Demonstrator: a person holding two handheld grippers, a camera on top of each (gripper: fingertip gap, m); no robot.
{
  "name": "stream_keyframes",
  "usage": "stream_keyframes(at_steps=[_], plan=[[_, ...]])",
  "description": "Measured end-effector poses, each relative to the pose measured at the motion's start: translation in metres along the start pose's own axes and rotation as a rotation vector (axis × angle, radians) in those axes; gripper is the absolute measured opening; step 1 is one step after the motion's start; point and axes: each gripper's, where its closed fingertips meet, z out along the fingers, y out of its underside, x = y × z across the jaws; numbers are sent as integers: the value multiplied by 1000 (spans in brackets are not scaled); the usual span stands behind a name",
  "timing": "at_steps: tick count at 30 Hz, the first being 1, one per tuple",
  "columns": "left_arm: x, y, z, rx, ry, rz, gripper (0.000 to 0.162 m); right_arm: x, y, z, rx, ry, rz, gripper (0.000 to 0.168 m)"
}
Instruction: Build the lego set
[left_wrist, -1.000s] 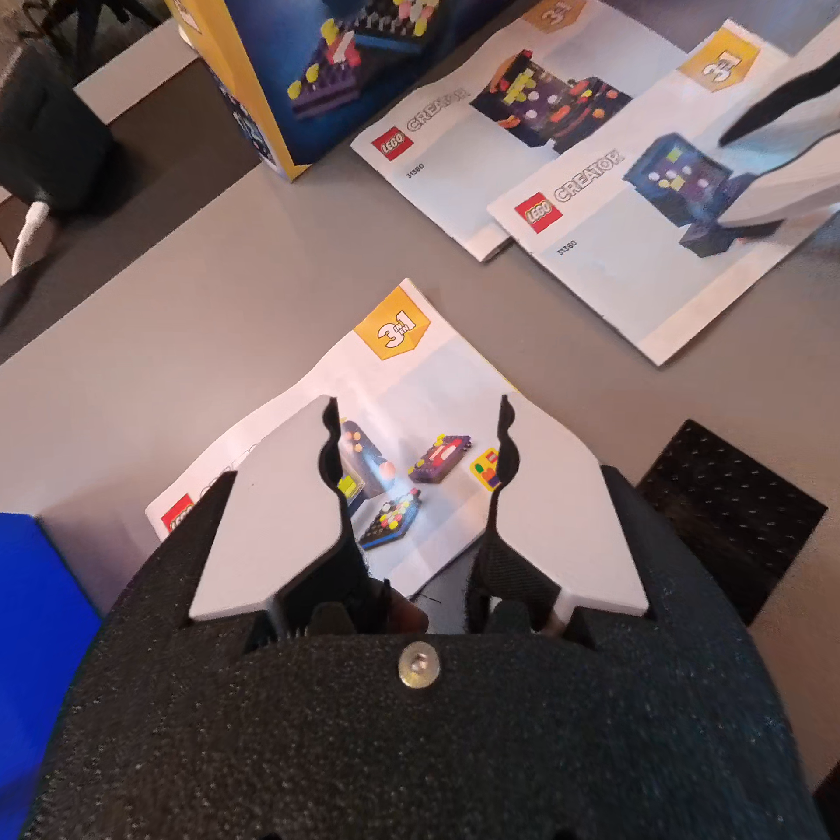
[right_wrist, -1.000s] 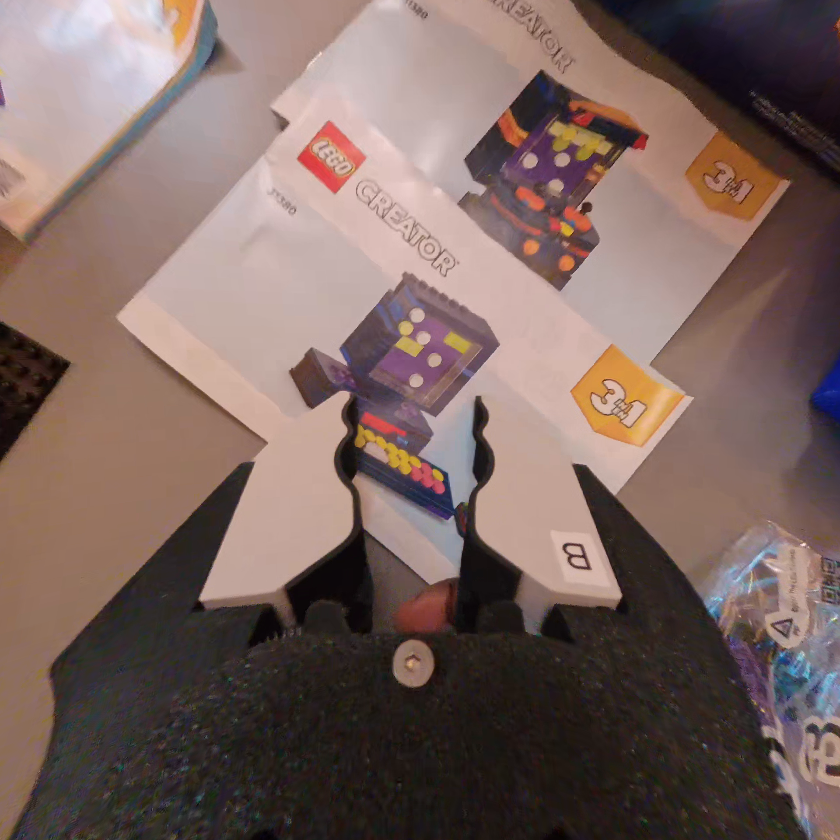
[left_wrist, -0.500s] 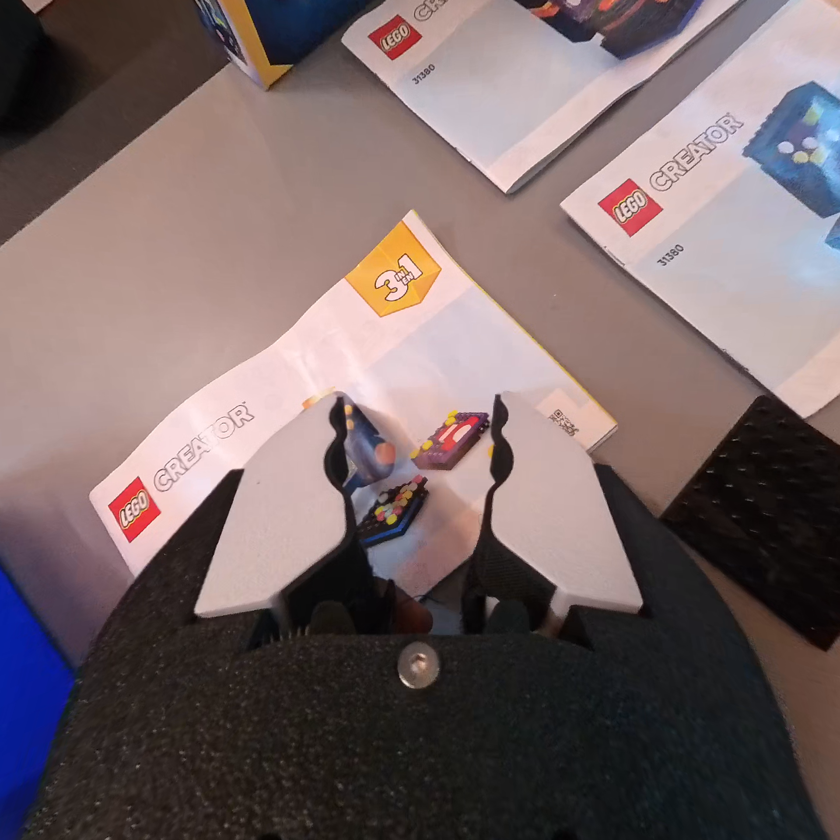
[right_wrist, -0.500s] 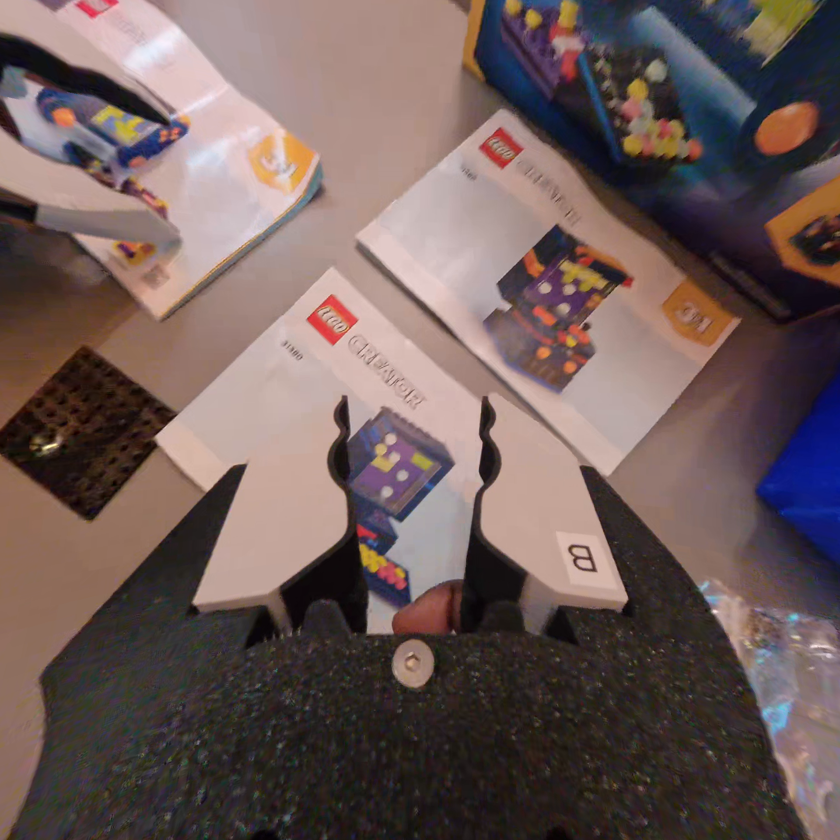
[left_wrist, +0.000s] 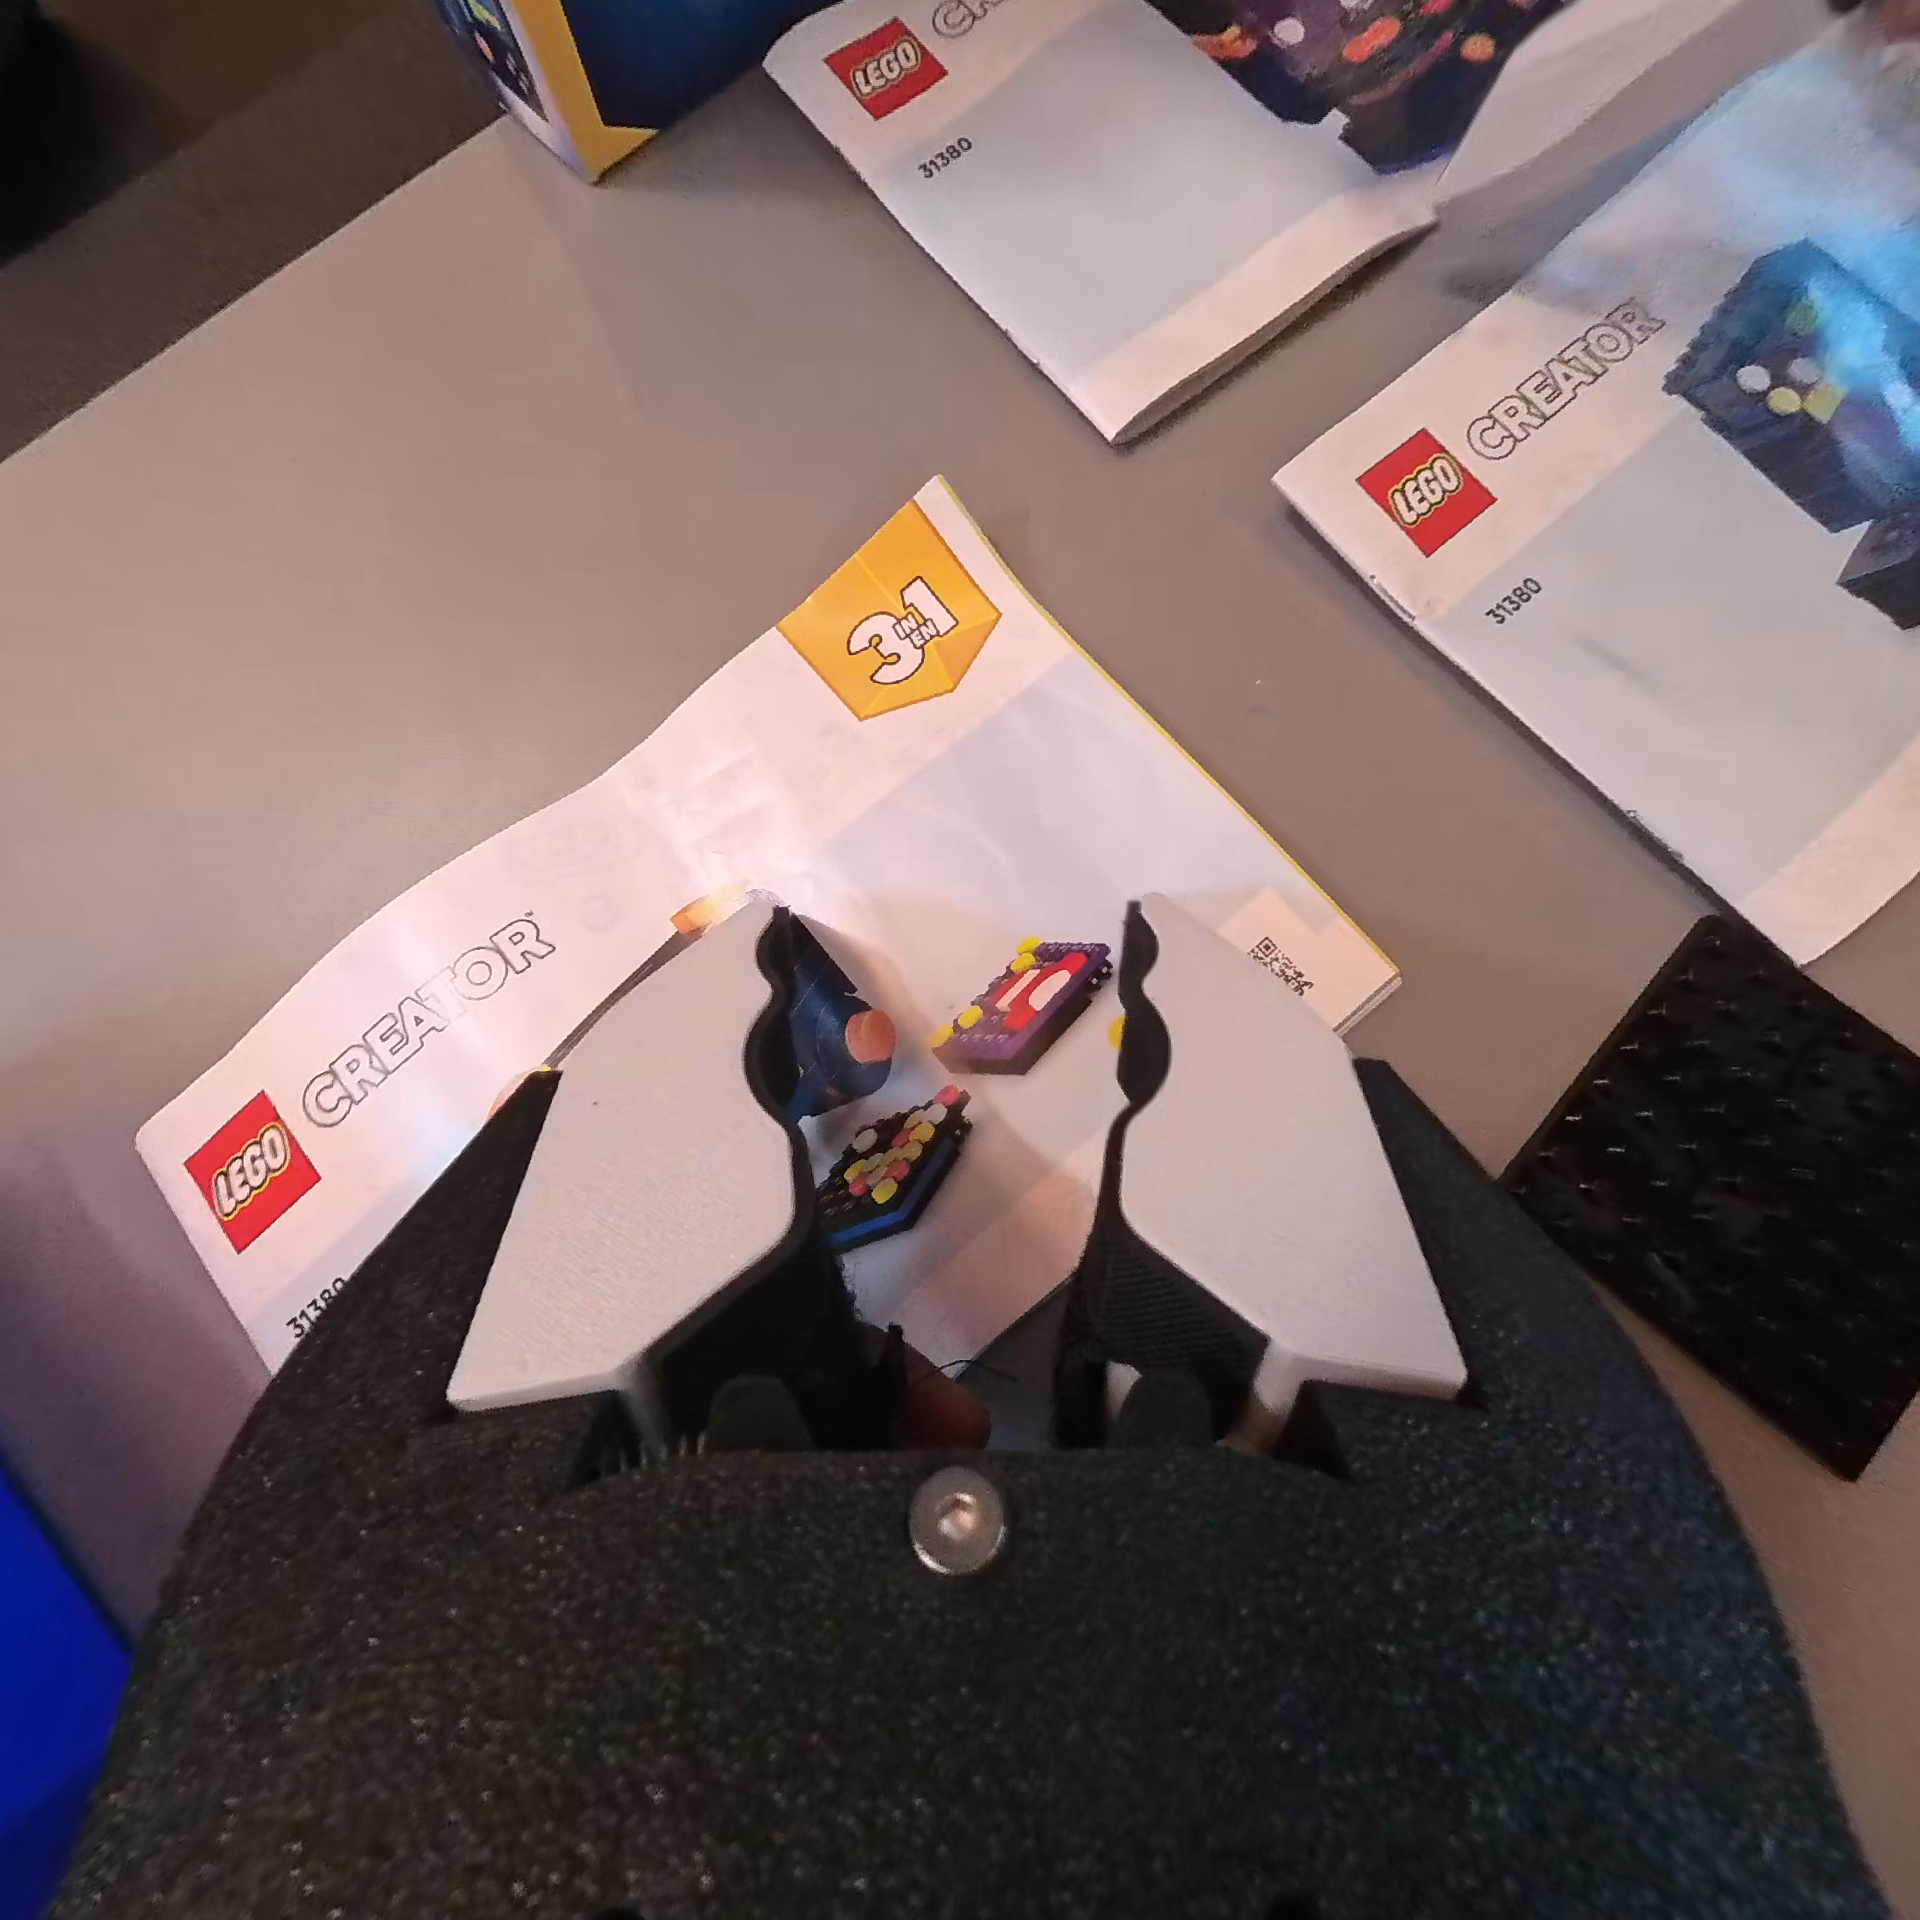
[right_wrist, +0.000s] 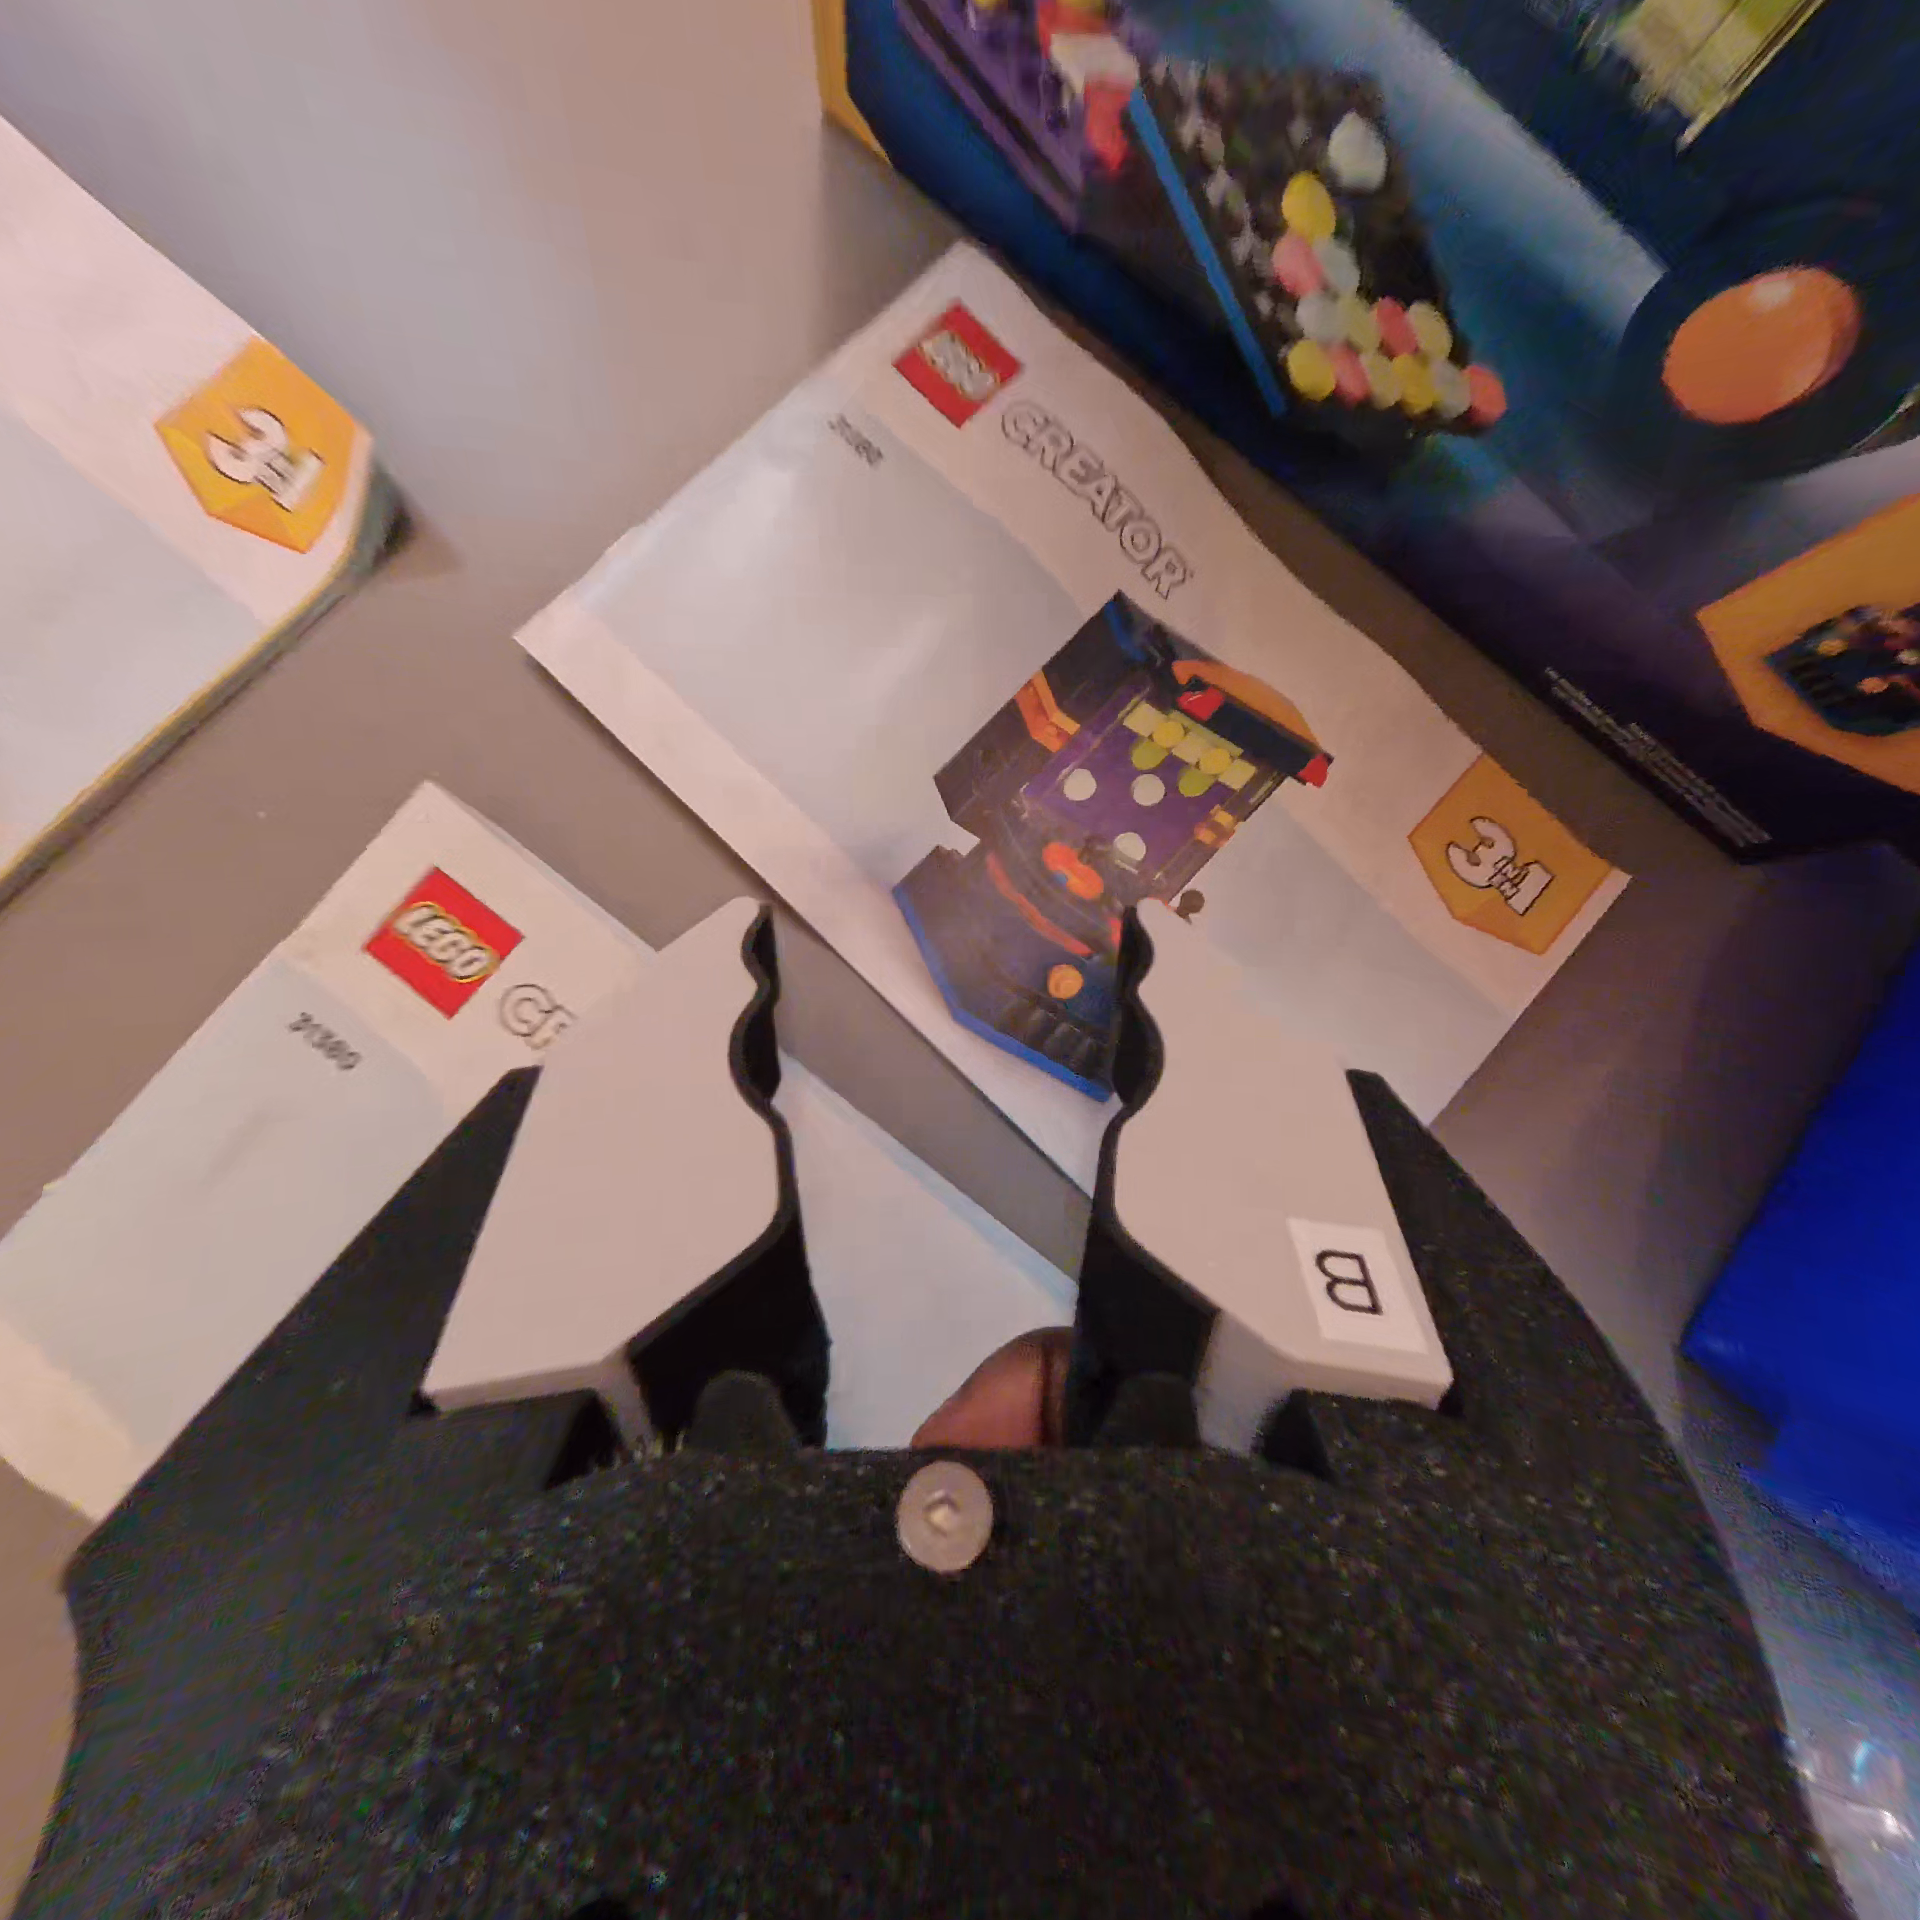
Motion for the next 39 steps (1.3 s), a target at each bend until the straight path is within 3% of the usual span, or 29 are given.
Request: stream_keyframes(at_steps=[4, 7, 12, 18, 24, 26, 28, 29, 32, 36, 39], plan=[[8, -9, -11, 54, 32, 19, 68, -29, -18, -62, 188, -155, -124, 75], [36, -30, -28, 139, 177, -41, 66, -52, 18, -89, 97, -293, -325, 94], [80, -32, -28, 63, 314, -48, 62, -51, 69, -95, 7, -316, -352, 91], [98, -24, -8, -8, 362, -39, 59, -48, 84, -98, 23, -316, -301, 70], [86, -30, -6, 10, 234, 38, 63, -41, 82, -104, 55, -296, -280, 76], [89, -33, -9, 31, 229, 57, 77, -35, 78, -109, 71, -263, -286, 89], [92, -43, -13, 92, 213, 118, 146, -39, 71, -118, 103, -277, -305, 138], [95, -49, -21, 141, 195, 191, 146, -43, 65, -124, 129, -290, -307, 148], [108, -61, -47, 264, 139, 377, 146, -56, 57, -138, 153, -329, -376, 148], [140, -36, -48, 126, 308, 416, 146, -73, 62, -135, 62, -399, -530, 148], [150, -32, -47, 100, 324, 469, 145, -75, 58, -128, 12, -403, -581, 147]])
